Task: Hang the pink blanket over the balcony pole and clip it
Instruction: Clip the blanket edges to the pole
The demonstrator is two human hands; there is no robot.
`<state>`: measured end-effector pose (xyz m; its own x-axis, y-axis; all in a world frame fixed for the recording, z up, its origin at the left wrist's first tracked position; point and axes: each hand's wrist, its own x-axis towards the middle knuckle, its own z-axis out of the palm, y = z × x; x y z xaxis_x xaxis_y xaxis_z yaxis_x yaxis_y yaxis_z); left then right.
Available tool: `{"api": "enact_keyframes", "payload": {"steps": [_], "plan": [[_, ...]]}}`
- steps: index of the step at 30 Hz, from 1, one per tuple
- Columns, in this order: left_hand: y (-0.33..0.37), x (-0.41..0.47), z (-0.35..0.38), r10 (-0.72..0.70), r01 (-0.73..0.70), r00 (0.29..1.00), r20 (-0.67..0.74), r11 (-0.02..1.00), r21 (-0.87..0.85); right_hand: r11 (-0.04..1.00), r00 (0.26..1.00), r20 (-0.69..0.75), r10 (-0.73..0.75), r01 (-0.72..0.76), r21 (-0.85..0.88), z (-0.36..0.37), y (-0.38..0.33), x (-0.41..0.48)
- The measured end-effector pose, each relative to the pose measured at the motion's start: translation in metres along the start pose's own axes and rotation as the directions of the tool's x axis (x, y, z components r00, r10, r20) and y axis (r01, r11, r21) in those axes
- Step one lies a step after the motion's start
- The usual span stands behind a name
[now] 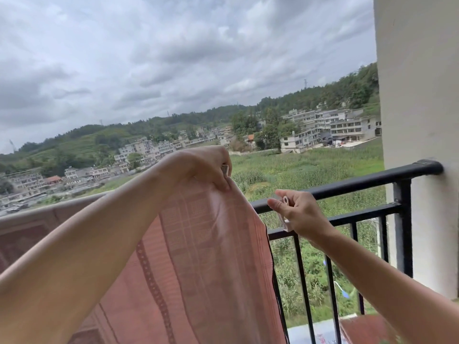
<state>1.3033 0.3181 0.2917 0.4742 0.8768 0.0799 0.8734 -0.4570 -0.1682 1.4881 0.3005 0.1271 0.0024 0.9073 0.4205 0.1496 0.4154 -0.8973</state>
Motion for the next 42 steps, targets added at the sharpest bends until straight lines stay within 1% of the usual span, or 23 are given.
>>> {"api": "enact_keyframes", "payload": {"steps": [3, 5, 7, 9, 11, 17, 21, 24, 26, 29, 32, 35, 37, 39, 40, 41, 42], "plan": [[-0.003, -0.003, 0.003, -0.013, 0.012, 0.999, -0.039, 1.0, -0.017, 0.999, 0.999, -0.029, -0.022, 0.021, -0.026, -0.006, -0.008, 0.003], [-0.002, -0.004, 0.003, -0.016, 0.016, 0.999, -0.052, 1.0, -0.006, 1.0, 1.0, -0.027, -0.01, 0.011, 0.027, -0.009, -0.013, 0.006], [0.002, -0.005, 0.002, -0.02, 0.02, 0.998, -0.061, 1.0, 0.013, 0.988, 1.0, -0.014, 0.027, -0.025, 0.153, -0.011, -0.019, 0.008], [0.005, -0.005, 0.002, -0.013, 0.014, 0.998, -0.061, 1.0, 0.017, 0.939, 0.998, 0.005, 0.056, -0.055, 0.34, -0.014, -0.028, 0.008], [0.005, -0.006, 0.001, -0.009, 0.009, 0.999, -0.051, 1.0, 0.003, 0.883, 0.998, 0.009, 0.066, -0.062, 0.466, -0.014, -0.036, 0.008], [0.003, -0.008, 0.001, 0.002, -0.002, 0.999, -0.052, 1.0, 0.005, 0.788, 0.999, -0.015, 0.033, -0.017, 0.615, -0.002, -0.045, 0.012], [0.004, -0.007, 0.001, -0.008, 0.005, 0.998, -0.055, 0.999, -0.046, 0.77, 0.999, -0.037, -0.008, 0.03, 0.637, 0.012, -0.039, 0.016], [0.003, -0.008, 0.004, -0.026, 0.021, 0.998, -0.065, 0.997, -0.073, 0.787, 1.0, -0.008, -0.024, 0.024, 0.616, 0.025, -0.032, 0.019], [0.001, -0.009, 0.005, -0.042, 0.035, 0.994, -0.097, 0.997, -0.072, 0.779, 0.999, 0.045, -0.025, -0.008, 0.626, 0.035, -0.027, 0.019], [0.0, -0.01, 0.006, -0.045, 0.037, 0.993, -0.11, 0.997, -0.07, 0.738, 0.993, 0.117, -0.004, -0.076, 0.67, 0.042, -0.02, 0.02], [0.002, -0.012, 0.007, -0.039, 0.026, 0.99, -0.133, 0.995, -0.096, 0.735, 0.986, 0.162, 0.05, -0.146, 0.662, 0.047, -0.012, 0.019], [0.006, -0.015, 0.007, -0.026, 0.006, 0.989, -0.147, 0.99, -0.138, 0.683, 0.967, 0.238, 0.091, -0.235, 0.692, 0.049, -0.004, 0.017], [0.006, -0.018, 0.009, -0.028, 0.003, 0.985, -0.171, 0.99, -0.142, 0.722, 0.947, 0.308, 0.093, -0.277, 0.634, 0.045, -0.001, 0.015], [0.004, -0.02, 0.011, -0.026, -0.017, 0.971, -0.237, 0.984, -0.178, 0.797, 0.929, 0.359, 0.096, -0.287, 0.531, 0.038, 0.003, 0.012], [0.003, -0.021, 0.012, -0.019, -0.054, 0.954, -0.299, 0.97, -0.236, 0.832, 0.926, 0.365, 0.099, -0.278, 0.48, 0.034, 0.005, 0.011], [0.001, -0.021, 0.013, -0.019, -0.109, 0.916, -0.4, 0.949, -0.295, 0.862, 0.93, 0.355, 0.098, -0.258, 0.436, 0.03, 0.007, 0.008], [0.0, -0.022, 0.014, -0.032, -0.165, 0.847, -0.53, 0.932, -0.321, 0.891, 0.942, 0.322, 0.092, -0.222, 0.396, 0.026, 0.007, 0.006]]}}
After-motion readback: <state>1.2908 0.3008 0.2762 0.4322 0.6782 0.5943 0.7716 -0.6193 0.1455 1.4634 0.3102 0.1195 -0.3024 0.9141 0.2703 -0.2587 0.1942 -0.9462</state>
